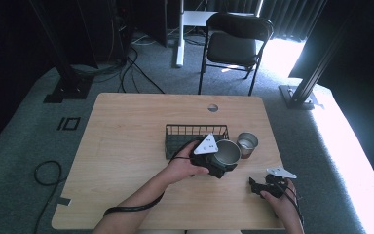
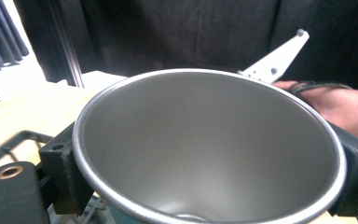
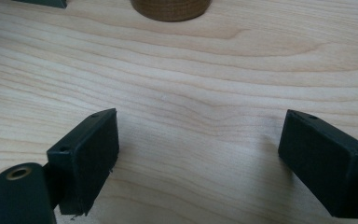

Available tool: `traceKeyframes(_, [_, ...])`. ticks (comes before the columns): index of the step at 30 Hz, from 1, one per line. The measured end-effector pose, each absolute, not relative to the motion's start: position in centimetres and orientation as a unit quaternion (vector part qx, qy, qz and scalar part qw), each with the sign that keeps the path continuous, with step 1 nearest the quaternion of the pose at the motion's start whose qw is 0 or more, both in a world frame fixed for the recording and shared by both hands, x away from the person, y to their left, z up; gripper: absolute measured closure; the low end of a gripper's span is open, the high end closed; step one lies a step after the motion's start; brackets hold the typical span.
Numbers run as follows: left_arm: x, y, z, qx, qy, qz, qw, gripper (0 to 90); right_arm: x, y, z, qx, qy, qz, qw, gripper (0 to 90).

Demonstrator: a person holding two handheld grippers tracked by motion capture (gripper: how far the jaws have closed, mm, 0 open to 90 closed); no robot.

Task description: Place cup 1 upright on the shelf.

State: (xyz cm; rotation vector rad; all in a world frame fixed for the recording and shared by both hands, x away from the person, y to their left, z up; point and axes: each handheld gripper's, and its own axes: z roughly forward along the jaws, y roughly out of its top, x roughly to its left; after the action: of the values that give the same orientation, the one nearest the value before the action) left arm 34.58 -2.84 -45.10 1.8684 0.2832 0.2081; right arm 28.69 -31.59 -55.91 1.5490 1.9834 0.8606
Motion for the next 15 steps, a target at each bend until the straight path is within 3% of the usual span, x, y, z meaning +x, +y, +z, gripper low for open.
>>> traceKeyframes(15, [35.5, 0.4, -42.6, 0.784, 0.140, 0.107, 0.595, 11.5, 28.7, -31.6, -55.9, 0.566, 0.724, 0.314, 0.239, 11.7])
